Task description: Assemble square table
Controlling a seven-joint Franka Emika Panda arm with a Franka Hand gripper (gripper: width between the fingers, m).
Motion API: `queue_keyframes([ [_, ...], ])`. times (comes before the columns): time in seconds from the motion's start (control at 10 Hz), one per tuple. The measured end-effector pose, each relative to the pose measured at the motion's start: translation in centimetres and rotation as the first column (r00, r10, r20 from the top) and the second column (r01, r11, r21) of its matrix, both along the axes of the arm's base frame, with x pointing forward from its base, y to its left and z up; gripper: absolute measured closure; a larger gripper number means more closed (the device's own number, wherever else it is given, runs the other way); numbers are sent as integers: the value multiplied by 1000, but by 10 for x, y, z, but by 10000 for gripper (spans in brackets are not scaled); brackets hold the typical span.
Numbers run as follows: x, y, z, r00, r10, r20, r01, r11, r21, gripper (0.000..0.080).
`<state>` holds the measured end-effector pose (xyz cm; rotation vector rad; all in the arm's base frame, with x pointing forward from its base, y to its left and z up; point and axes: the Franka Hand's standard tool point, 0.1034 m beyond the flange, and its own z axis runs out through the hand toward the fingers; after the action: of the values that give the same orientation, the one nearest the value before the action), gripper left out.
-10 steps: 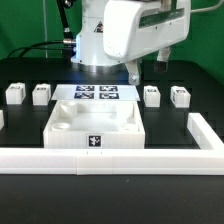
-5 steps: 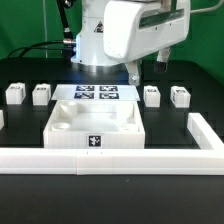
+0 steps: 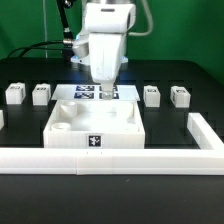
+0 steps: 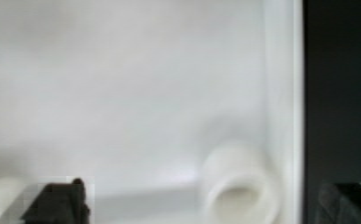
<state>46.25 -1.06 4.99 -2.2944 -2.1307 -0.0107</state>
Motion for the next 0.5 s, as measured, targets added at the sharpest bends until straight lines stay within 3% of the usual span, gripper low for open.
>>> queue_keyframes([
  [0.2, -19, -19, -24, 996, 90, -22, -90, 996, 14, 150],
  [0.5, -16, -17, -23, 996, 90, -20, -90, 996, 14, 150],
])
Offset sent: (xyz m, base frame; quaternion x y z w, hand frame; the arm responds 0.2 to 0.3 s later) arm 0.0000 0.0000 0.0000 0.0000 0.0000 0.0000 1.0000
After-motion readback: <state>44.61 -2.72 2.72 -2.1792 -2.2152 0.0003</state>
